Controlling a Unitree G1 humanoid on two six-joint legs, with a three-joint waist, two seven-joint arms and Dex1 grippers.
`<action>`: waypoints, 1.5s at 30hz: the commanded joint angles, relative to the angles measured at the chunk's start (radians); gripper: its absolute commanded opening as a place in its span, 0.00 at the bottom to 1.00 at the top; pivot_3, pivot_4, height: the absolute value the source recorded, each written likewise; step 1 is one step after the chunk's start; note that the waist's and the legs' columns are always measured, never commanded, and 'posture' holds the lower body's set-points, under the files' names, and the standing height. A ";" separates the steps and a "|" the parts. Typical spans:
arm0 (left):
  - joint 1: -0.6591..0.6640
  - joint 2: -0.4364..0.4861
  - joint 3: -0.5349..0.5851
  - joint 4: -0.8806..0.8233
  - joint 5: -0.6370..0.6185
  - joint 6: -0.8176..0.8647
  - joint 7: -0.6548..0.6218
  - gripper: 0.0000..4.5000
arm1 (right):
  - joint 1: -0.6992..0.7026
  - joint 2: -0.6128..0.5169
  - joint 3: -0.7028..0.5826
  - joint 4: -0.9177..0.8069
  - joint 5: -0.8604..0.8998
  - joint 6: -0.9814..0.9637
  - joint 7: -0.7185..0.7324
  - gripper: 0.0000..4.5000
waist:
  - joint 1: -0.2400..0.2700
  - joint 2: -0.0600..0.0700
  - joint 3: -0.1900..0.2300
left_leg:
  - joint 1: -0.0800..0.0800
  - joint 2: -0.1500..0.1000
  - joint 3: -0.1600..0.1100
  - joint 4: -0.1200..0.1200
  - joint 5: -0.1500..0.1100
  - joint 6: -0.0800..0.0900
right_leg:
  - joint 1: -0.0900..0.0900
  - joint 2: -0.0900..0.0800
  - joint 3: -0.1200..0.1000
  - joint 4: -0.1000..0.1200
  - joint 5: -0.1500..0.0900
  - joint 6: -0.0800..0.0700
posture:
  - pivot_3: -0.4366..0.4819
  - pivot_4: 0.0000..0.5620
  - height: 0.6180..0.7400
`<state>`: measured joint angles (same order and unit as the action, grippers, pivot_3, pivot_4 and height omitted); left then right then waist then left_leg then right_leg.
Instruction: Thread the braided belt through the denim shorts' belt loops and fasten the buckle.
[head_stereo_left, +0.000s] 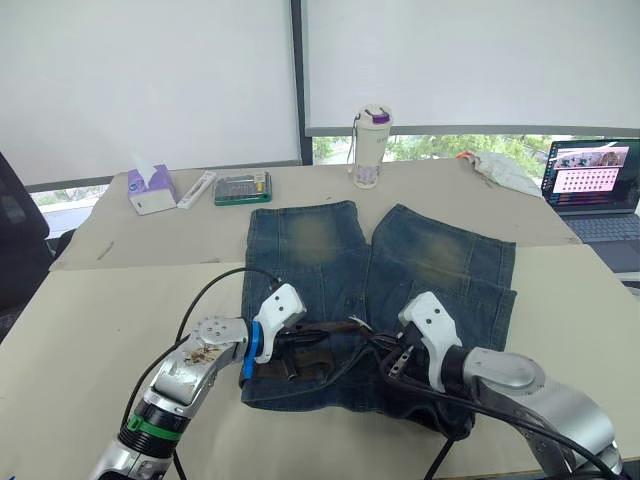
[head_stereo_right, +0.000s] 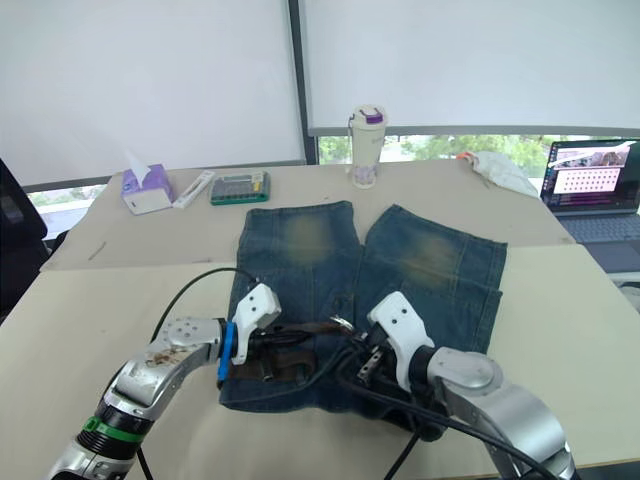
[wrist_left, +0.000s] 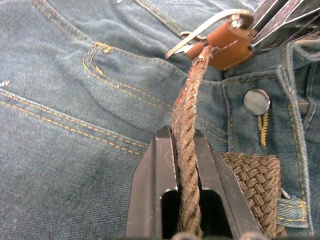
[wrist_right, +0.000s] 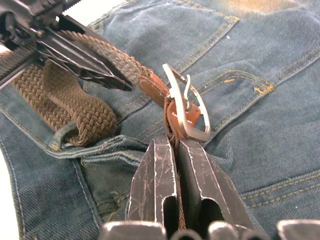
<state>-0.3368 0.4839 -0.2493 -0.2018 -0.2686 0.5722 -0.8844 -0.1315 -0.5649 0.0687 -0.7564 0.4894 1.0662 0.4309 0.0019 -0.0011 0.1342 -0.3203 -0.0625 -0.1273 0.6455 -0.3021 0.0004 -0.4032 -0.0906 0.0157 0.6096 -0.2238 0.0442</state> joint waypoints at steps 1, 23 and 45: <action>-0.042 -0.021 0.009 -0.050 -0.022 -0.003 0.005 0.00 | -0.020 0.010 -0.004 -0.018 0.025 0.026 -0.007 0.01 | 0.001 0.000 0.000 | 0.000 0.000 0.000 0.000 0.000 0.000 | 0.000 0.000 0.000 0.000 0.000 0.000 | 0.48 0.27 1.00; -0.063 -0.073 0.019 -0.006 0.007 -0.153 0.007 0.00 | -0.087 0.204 -0.166 0.016 0.181 0.242 -0.093 0.01 | -0.002 0.000 0.000 | 0.000 0.000 0.000 0.000 0.000 0.000 | -0.001 0.000 0.000 0.000 0.000 0.000 | 0.48 0.27 1.00; -0.158 -0.207 -0.012 0.168 0.073 -0.224 0.040 0.00 | -0.102 0.116 -0.076 0.036 0.163 0.206 -0.084 0.01 | -0.001 0.001 -0.001 | 0.000 -0.005 0.000 0.000 0.000 0.000 | -0.001 -0.001 0.000 0.000 0.000 0.000 | 0.48 0.27 1.00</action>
<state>-0.4517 0.2933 -0.2798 0.0023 -0.1902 0.3804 -0.8603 -0.2490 -0.4275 -0.0594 -0.6971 0.6491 1.2944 0.3174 0.0007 0.0000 0.1334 -0.3205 -0.0672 -0.1275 0.6457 -0.3021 0.0004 -0.4037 -0.0914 0.0158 0.6097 -0.2237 0.0441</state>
